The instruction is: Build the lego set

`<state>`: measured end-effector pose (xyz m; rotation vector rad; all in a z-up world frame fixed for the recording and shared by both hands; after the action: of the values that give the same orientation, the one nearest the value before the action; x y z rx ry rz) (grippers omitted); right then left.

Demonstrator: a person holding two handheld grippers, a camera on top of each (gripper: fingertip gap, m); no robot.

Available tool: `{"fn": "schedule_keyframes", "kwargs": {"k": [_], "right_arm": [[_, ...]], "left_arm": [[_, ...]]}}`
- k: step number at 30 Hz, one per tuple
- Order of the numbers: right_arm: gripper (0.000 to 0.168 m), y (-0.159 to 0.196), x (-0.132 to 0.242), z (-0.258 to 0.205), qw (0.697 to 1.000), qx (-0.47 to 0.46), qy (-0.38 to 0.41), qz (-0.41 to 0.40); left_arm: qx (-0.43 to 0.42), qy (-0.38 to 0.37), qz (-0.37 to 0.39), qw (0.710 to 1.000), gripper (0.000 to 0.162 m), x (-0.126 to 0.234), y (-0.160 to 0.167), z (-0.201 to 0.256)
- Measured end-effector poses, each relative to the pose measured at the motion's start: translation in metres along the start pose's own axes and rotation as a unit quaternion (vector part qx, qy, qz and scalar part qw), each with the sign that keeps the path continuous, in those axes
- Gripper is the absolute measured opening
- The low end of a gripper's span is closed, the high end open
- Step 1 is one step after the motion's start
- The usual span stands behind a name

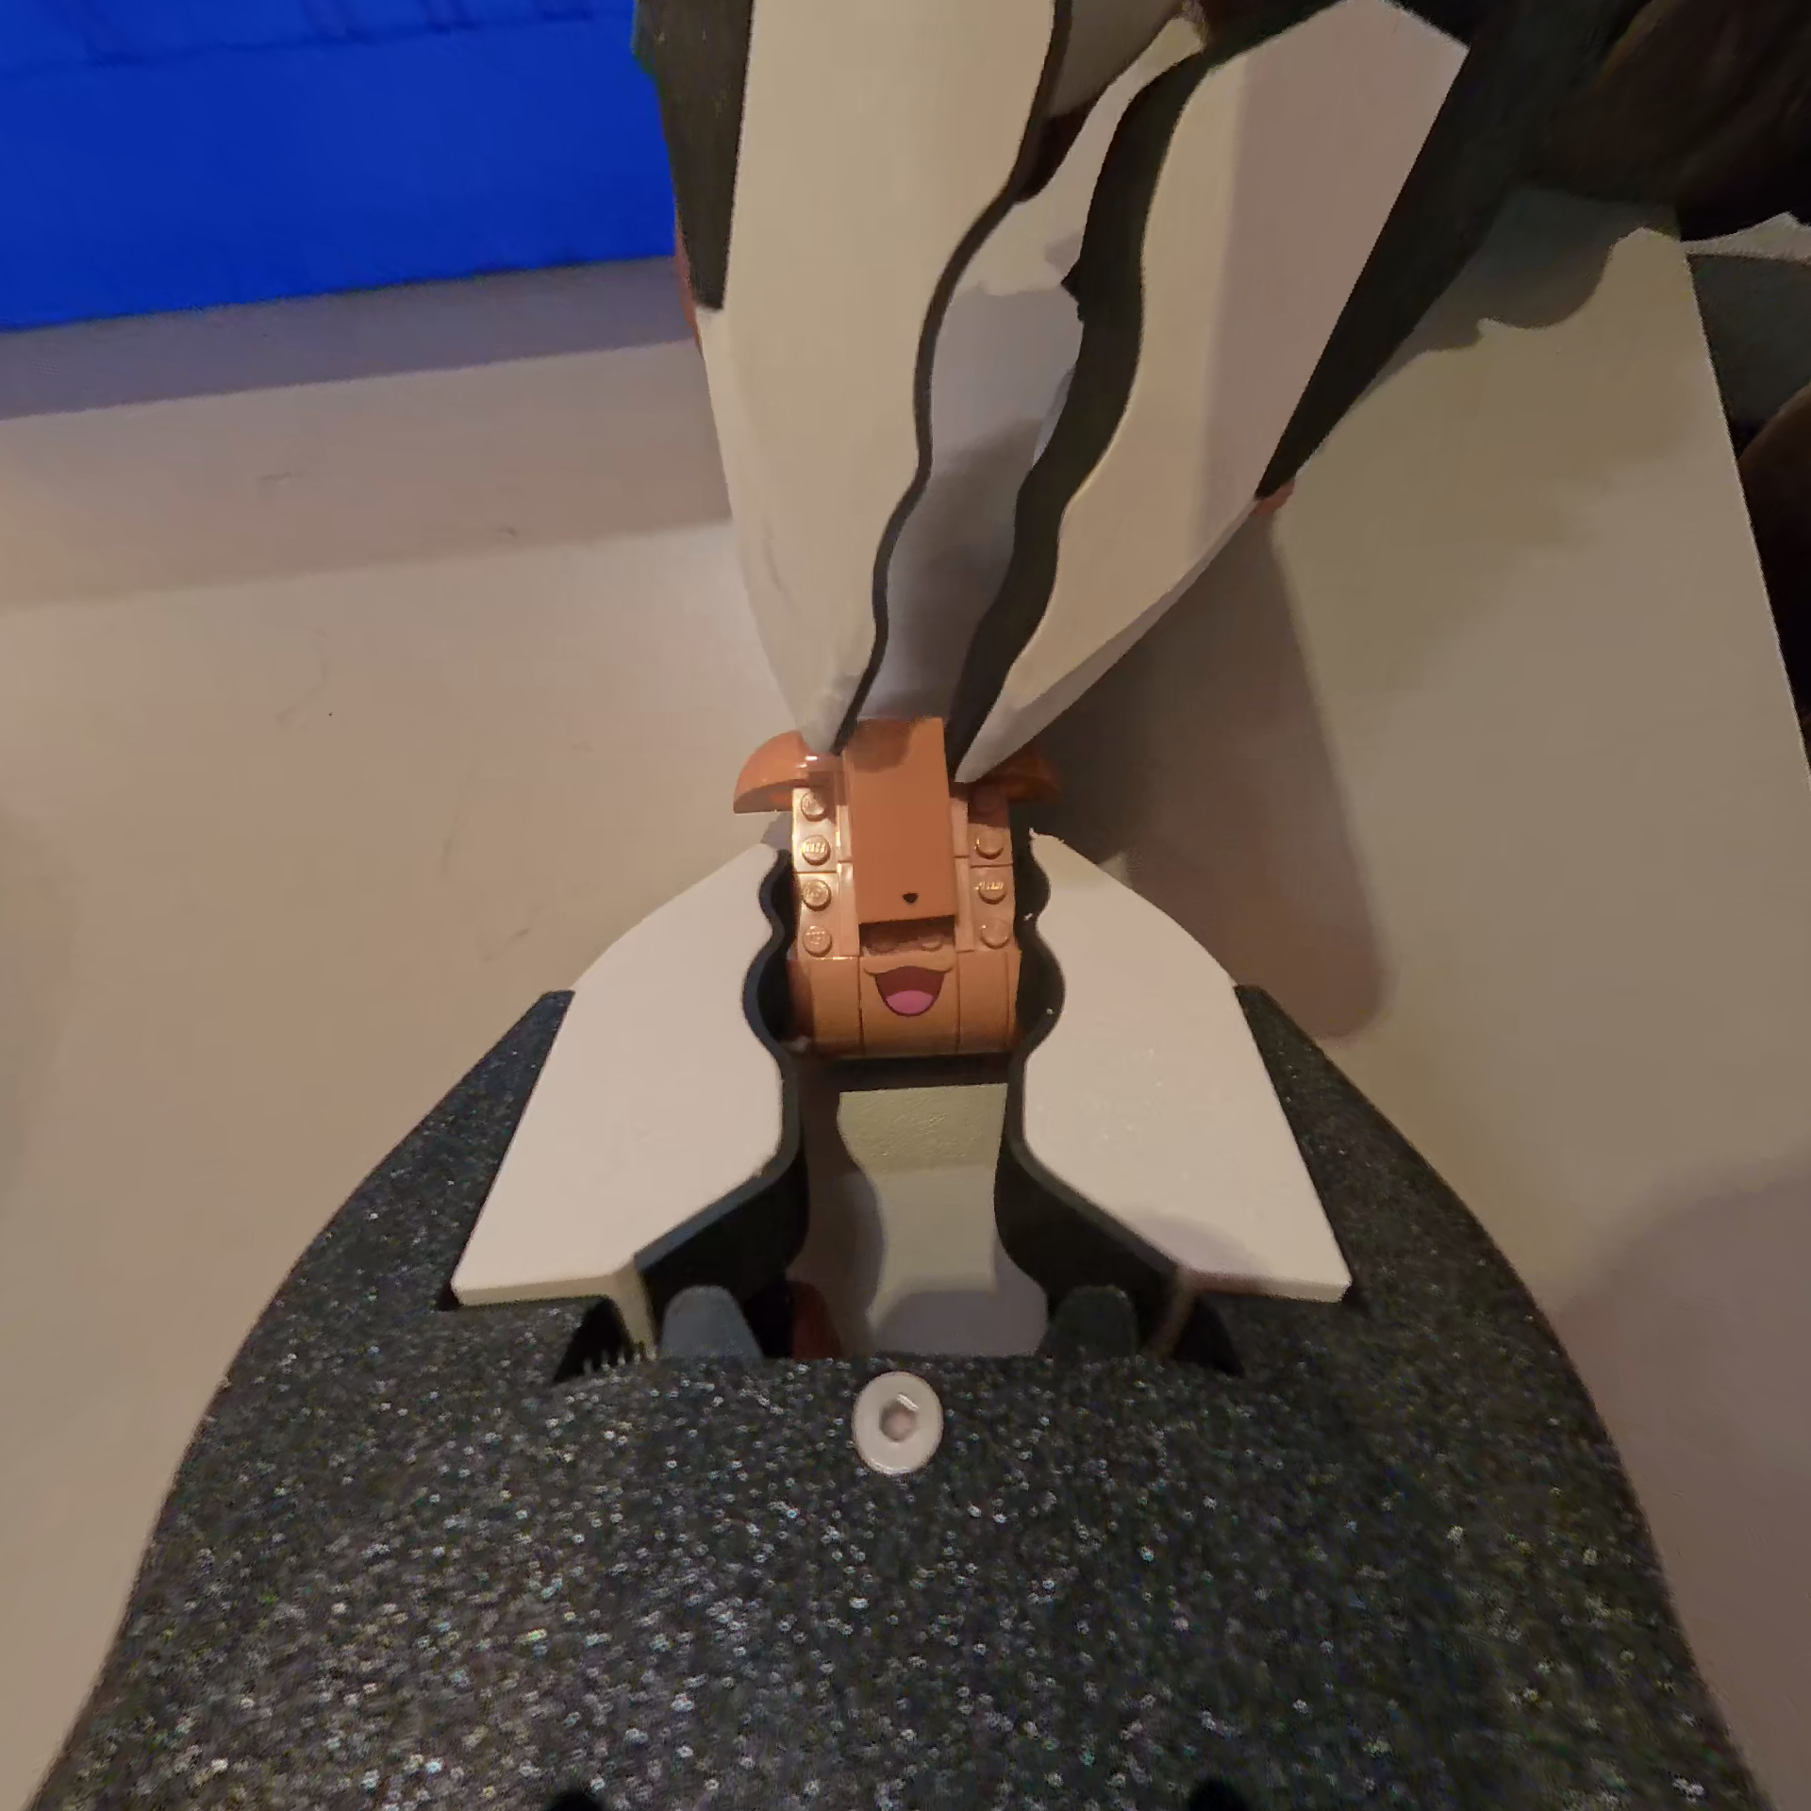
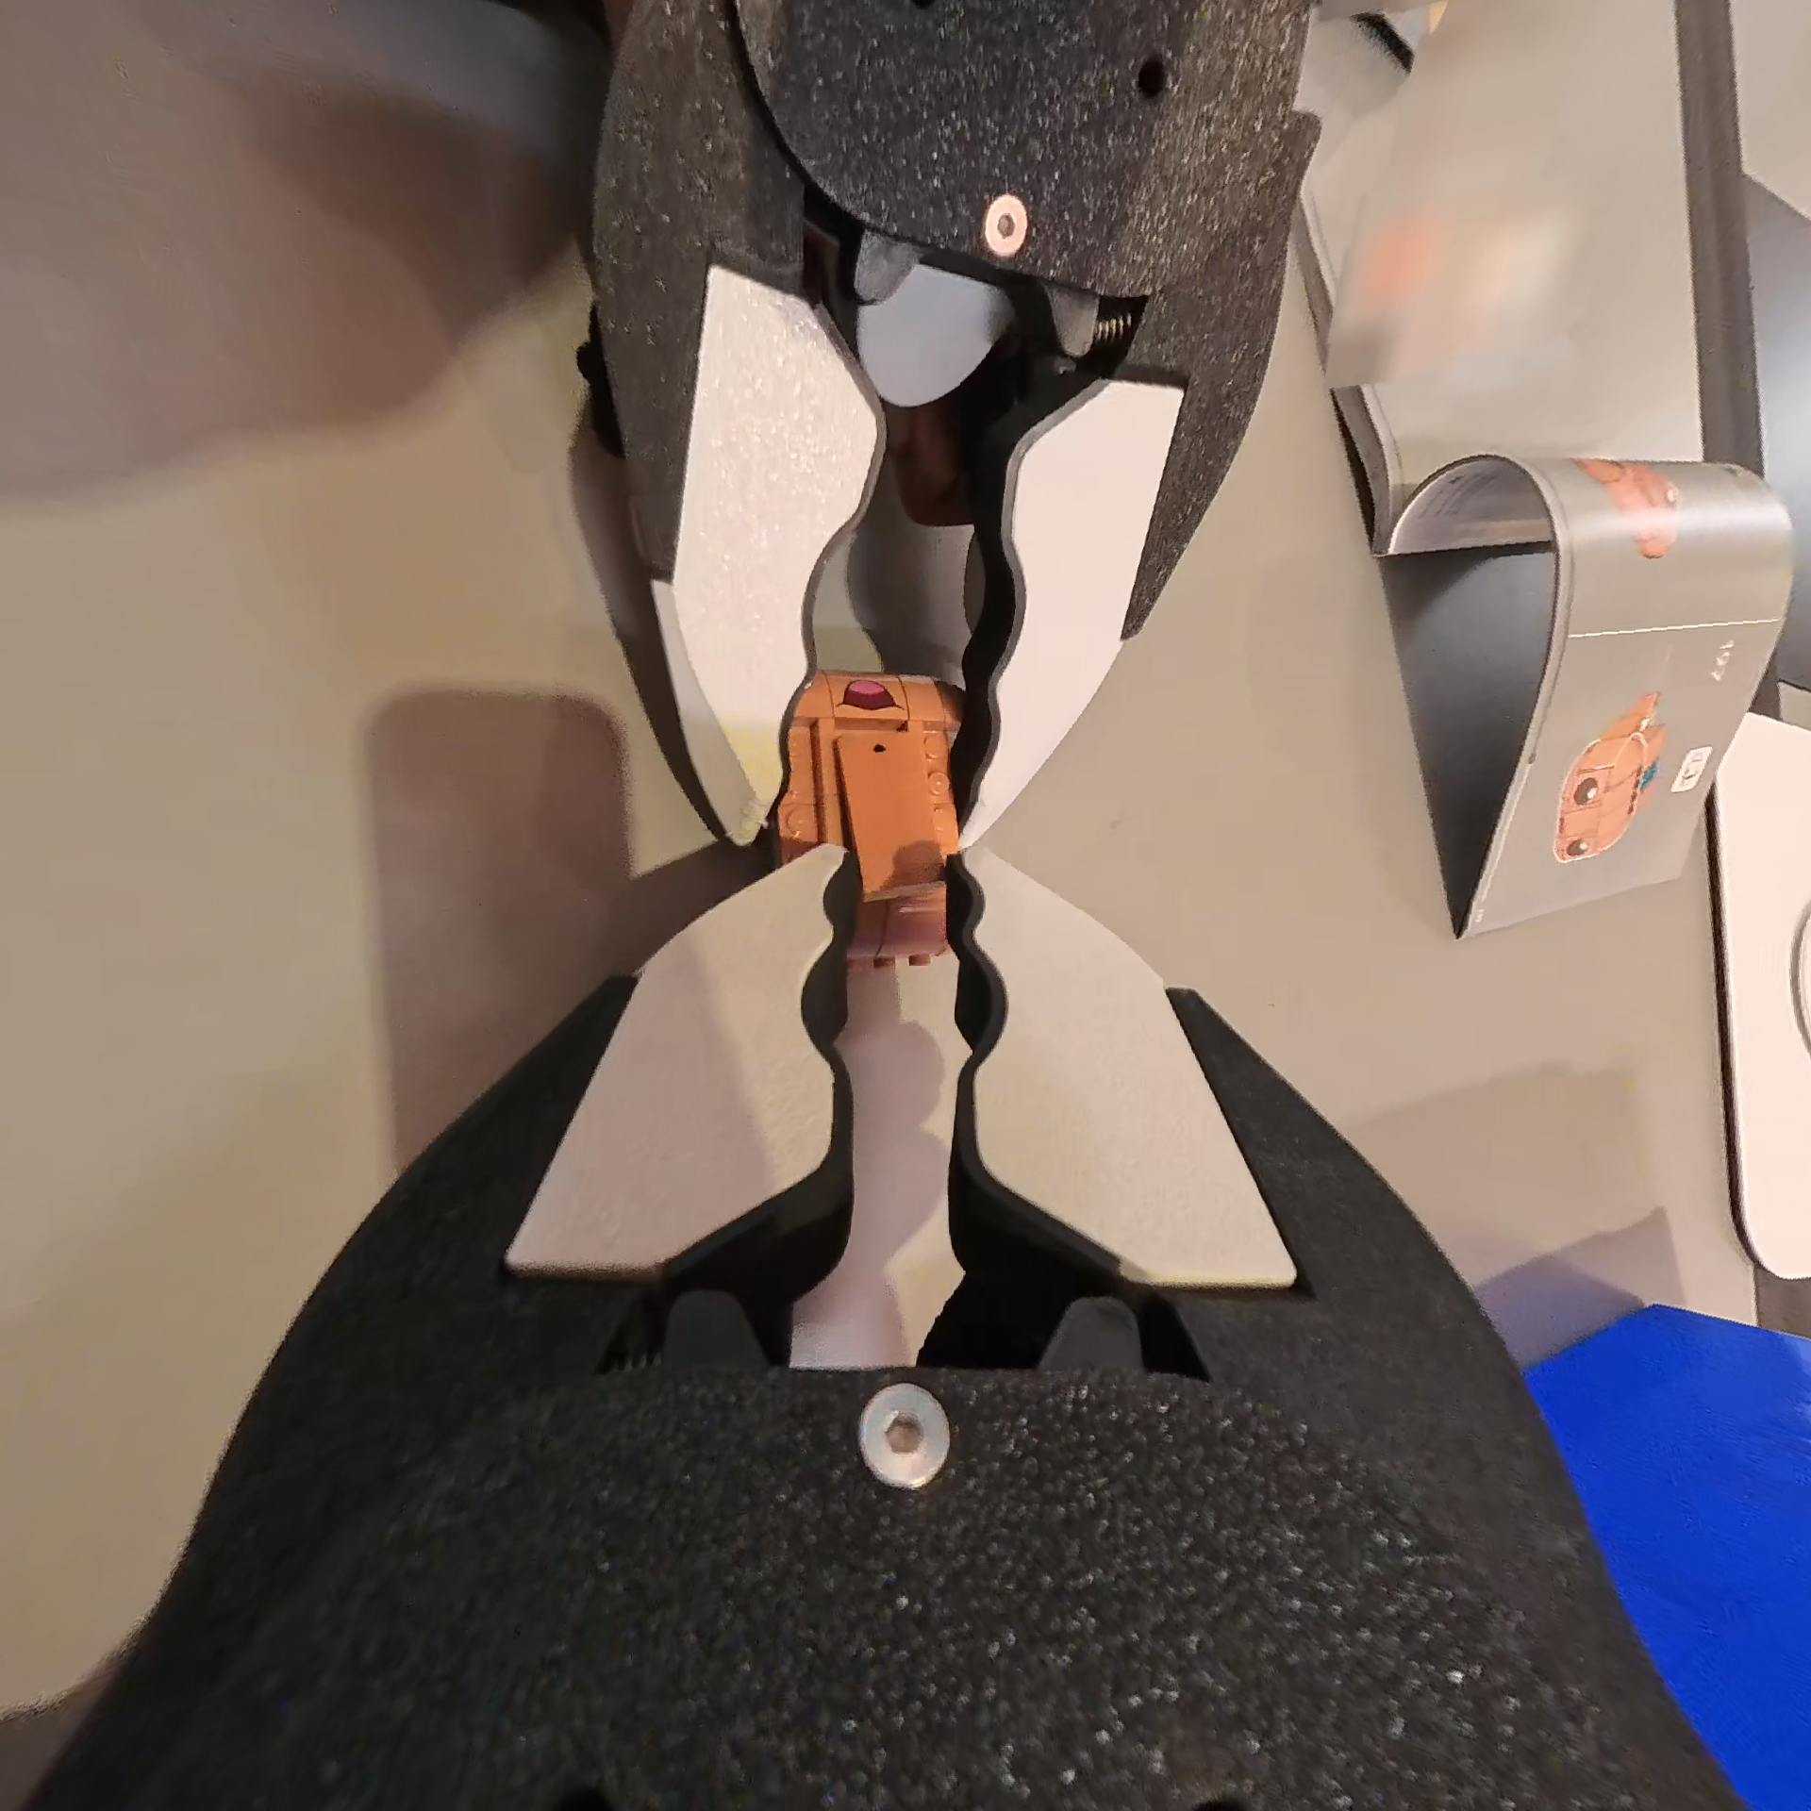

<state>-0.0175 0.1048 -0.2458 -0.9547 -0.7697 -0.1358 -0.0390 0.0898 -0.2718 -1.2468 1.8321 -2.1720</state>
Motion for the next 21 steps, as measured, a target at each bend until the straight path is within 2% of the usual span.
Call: {"fn": "schedule_keyframes", "kwargs": {"k": [7, 15, 21], "right_arm": [[0.016, 0.0012, -0.0011, -0.0056, 1.0, -0.002, -0.018, -0.023], [0.024, -0.0029, 0.0011, -0.002, 1.0, -0.012, -0.019, 0.019], [0.026, -0.0021, 0.0018, -0.0061, 0.996, -0.026, -0.055, 0.063]], "left_arm": [[-0.003, 0.005, -0.007, 1.0, 0.043, -0.0026, 0.0016, 0.0027], [0.005, 0.006, -0.001, 1.0, 0.043, -0.0002, 0.001, 0.0007], [-0.005, 0.021, 0.005, 1.0, 0.043, 0.0001, -0.0011, 0.0061]]}}
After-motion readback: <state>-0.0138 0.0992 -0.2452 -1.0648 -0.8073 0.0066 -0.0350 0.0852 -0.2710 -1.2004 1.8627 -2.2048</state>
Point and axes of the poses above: each gripper's, where its closed fingertips meet, x back along the fingers, y out of its underside, z = x × y across the jaws, the point moved 2 cm from there along x, back along the fingers, and after that the axes turned 8 degrees about z, right-handed, at the moved point
